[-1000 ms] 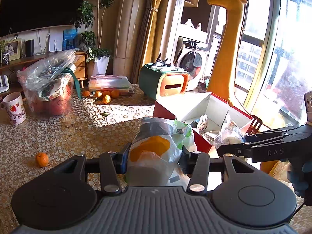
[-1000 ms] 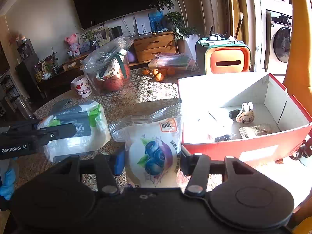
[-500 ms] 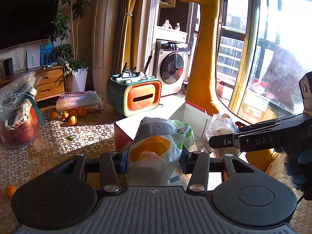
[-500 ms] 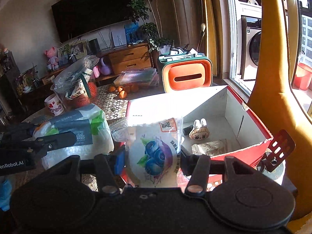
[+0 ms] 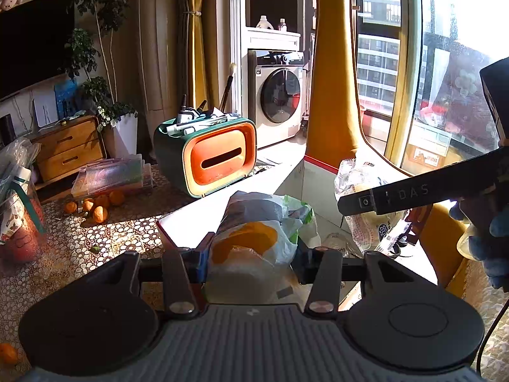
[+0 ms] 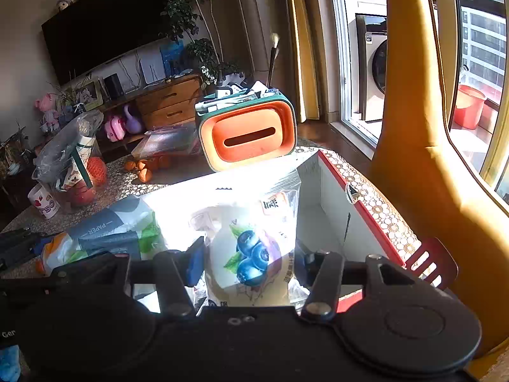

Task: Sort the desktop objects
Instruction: 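Carry the wet-wipe pack and blueberry pouch over the red box, then lower both held items into the box and open the grippers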

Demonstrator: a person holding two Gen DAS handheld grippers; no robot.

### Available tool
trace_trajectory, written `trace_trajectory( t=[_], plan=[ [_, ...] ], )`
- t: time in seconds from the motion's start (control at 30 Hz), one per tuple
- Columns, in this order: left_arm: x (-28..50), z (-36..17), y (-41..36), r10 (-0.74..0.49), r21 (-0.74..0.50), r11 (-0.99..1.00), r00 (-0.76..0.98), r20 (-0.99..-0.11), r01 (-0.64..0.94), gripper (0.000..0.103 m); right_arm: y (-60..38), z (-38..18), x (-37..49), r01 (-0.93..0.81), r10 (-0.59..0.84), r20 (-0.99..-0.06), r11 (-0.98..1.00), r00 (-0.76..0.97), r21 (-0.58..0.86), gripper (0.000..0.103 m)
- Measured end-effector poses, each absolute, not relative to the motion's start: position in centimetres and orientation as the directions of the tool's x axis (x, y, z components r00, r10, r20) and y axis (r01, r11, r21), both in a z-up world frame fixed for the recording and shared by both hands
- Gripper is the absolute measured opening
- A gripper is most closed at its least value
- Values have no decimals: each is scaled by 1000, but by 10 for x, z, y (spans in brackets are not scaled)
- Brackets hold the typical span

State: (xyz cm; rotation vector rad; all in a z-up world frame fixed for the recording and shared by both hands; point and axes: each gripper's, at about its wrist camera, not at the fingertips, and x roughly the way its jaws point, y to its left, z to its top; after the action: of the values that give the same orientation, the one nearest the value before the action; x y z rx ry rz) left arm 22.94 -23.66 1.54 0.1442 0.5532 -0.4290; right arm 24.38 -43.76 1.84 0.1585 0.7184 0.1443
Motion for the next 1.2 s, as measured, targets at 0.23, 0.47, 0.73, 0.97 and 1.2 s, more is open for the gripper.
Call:
trace_trajectory(
  t=[0.23,0.47,0.73,0.97,1.2],
  plan=[
    [259,-4,-256,-319,52,900,735,-598,432,47,-445,-1,272,-59,162,-681,983,714,172,53],
    [282,-23,-264,-287,46,905,686,-668,424,47,-445,-25,297,-40,128,-737,990,663,137,53],
    [295,-38,-273,-264,61,897,643,-719,437,48,-443,-45,309,-29,112,-783,992,612,120,54],
    [297,-45,-283,-274,47,882,593,-757,468,48,-444,-51,312,-30,109,-792,993,600,115,55],
    [291,-46,-282,-287,34,876,578,-764,480,62,-443,-53,313,-20,107,-796,993,596,118,61]
  ],
)
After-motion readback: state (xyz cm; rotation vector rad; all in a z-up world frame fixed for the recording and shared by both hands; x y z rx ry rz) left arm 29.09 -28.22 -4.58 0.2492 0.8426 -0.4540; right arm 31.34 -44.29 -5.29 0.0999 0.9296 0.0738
